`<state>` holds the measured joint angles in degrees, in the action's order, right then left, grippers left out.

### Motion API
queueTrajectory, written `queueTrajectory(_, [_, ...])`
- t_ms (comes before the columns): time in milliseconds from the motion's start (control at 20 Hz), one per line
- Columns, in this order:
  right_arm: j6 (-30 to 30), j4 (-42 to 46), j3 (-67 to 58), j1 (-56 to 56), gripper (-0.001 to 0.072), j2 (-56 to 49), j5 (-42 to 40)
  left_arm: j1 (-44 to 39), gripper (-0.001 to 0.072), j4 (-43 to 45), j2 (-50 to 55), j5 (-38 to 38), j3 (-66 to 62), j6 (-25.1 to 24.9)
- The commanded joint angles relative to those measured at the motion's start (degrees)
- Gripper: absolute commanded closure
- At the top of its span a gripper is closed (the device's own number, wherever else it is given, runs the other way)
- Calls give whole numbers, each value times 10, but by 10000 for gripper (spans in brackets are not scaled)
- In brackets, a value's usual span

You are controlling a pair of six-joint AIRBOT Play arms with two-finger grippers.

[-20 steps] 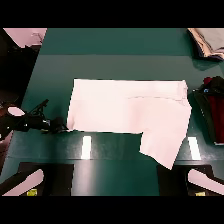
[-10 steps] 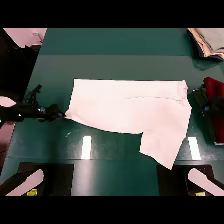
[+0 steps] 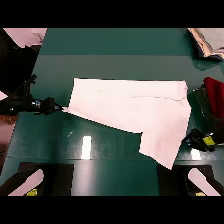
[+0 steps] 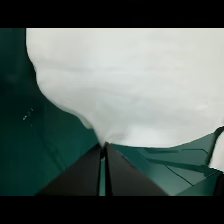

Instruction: Fold the shirts.

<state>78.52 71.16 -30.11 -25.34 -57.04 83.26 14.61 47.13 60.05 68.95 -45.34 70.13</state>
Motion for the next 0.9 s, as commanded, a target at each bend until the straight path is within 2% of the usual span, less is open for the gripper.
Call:
queueTrajectory(0, [21,3,36,51,337,3,-61,1,681,0,-1,6,-2,-1])
queueTrajectory(50, [26,3,30,67,381,3,-71,1,681,0,-1,7,-2,-2])
queueTrajectory(200, [36,4,7,100,414,3,-84,1,681,0,-1,7,-2,-2])
queueTrajectory(250, [35,4,-1,107,466,3,-85,1,681,0,-1,7,-2,-2])
queueTrajectory(300, [35,4,-9,114,586,3,-85,1,681,0,-1,7,-2,-2])
queueTrajectory(400, [35,5,-28,123,698,3,-85,1,681,0,-1,7,-2,-7])
queueTrajectory(600, [34,14,-103,144,698,4,-8,1,683,14,-5,43,-2,-12])
queueTrajectory(700, [35,43,-141,156,698,19,38,1,684,49,-28,72,-2,-10])
queueTrajectory(850, [35,108,-175,170,698,83,76,1,683,134,-110,96,19,35])
